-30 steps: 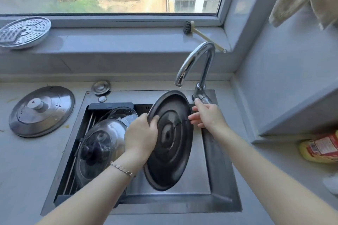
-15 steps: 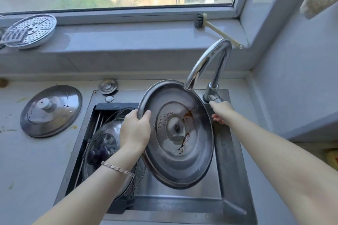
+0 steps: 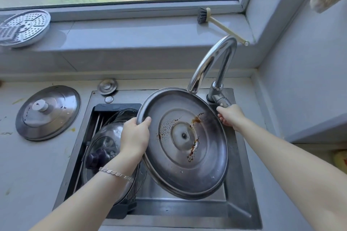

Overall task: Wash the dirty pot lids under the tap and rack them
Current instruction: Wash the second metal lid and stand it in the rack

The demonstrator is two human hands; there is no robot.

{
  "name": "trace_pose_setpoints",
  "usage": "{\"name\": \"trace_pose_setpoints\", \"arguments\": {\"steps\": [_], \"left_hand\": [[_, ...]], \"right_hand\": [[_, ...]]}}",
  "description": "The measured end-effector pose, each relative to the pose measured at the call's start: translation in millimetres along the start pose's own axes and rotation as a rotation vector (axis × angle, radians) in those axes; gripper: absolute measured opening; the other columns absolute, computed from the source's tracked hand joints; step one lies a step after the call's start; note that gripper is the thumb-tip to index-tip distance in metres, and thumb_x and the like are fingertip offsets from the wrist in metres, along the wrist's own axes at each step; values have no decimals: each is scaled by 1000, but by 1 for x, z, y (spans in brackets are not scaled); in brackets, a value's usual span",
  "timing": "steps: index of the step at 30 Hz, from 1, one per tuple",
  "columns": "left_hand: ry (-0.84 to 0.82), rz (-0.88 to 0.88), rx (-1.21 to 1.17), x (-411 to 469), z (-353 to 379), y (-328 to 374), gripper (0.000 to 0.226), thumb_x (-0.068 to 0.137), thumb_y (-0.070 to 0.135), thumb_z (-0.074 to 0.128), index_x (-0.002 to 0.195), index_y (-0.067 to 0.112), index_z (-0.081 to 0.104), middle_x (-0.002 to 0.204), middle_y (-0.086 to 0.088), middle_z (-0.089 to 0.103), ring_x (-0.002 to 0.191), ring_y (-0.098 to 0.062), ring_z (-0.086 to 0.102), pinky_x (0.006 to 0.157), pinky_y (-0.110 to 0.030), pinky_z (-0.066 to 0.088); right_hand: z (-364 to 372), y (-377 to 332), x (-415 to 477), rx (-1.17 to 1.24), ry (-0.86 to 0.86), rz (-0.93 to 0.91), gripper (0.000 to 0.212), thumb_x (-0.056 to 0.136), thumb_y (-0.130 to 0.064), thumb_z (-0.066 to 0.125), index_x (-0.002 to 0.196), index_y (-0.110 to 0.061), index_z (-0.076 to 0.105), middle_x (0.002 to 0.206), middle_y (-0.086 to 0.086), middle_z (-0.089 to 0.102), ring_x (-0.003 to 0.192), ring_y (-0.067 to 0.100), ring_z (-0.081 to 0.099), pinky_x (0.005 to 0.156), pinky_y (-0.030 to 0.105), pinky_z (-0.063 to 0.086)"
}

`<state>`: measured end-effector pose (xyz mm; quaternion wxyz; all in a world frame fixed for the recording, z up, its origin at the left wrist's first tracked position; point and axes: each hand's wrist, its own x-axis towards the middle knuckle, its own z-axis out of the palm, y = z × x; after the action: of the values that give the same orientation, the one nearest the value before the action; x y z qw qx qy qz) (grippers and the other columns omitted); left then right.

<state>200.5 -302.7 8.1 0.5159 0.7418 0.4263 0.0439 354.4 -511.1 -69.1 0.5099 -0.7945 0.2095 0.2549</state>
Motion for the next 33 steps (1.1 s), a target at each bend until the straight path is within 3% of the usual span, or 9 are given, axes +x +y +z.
{"name": "trace_pose_setpoints", "arguments": {"steps": [3,5,7,11,16,21,26,30,33], "left_hand": [[-15,3,0,1,0,-1,24,87,27,57,71,9,58,72,-11,59,68,-23,54,77,-47,51],[-24,13,-13,-1,0,-1,27,88,29,57,69,9,56,69,-10,56,66,-23,51,67,-40,46],[-23,33,-8,-4,0,0,33,91,29,55,63,11,49,61,-7,48,59,-20,44,59,-32,37],[12,34,31,-17,4,6,51,94,40,47,52,14,33,51,0,37,51,-18,36,51,-31,28],[63,56,71,-17,-7,-1,54,96,44,38,54,11,32,52,-3,37,54,-20,34,53,-32,27],[130,79,24,-21,-14,-1,54,97,42,37,53,11,31,52,-4,35,53,-20,33,51,-33,25],[203,52,-33,-16,-21,-5,58,97,41,39,49,9,33,50,-5,39,53,-21,35,53,-34,27],[210,65,-48,-21,-28,-9,58,96,43,40,49,12,26,49,-3,31,51,-21,29,51,-32,22],[227,54,-53,-23,-29,-9,58,97,42,39,49,11,27,49,-4,32,50,-20,30,51,-32,25]], "right_hand": [[3,0,-2,-32,16,-13,25,91,-20,47,67,-12,50,61,6,55,46,14,44,35,14,37],[11,2,-13,-105,77,-17,36,93,-34,41,74,-8,55,79,16,64,60,24,54,57,26,49],[29,8,-34,-205,128,-57,48,93,-41,36,108,-1,56,115,21,60,99,33,58,88,37,45],[82,22,-114,-432,-133,-556,72,92,-51,25,148,-8,12,157,4,6,145,15,3,117,32,4],[101,31,-136,-700,-475,-988,84,79,-60,8,148,-15,-6,147,-9,-24,137,3,-24,113,22,-15],[100,14,-120,-788,-330,-856,90,76,-65,3,148,-12,-9,151,-3,-24,133,1,-26,115,26,-14],[93,20,-135,-919,-518,-1105,84,81,-60,9,148,-12,-7,146,-6,-24,138,5,-21,115,24,-13],[78,25,-115,-956,-318,-887,97,75,-75,-1,147,-11,-11,144,-3,-30,142,13,-22,117,30,-11],[87,35,-142,-969,-490,-1025,94,74,-71,-3,146,-11,-13,145,-4,-30,138,8,-28,114,25,-15]]}}
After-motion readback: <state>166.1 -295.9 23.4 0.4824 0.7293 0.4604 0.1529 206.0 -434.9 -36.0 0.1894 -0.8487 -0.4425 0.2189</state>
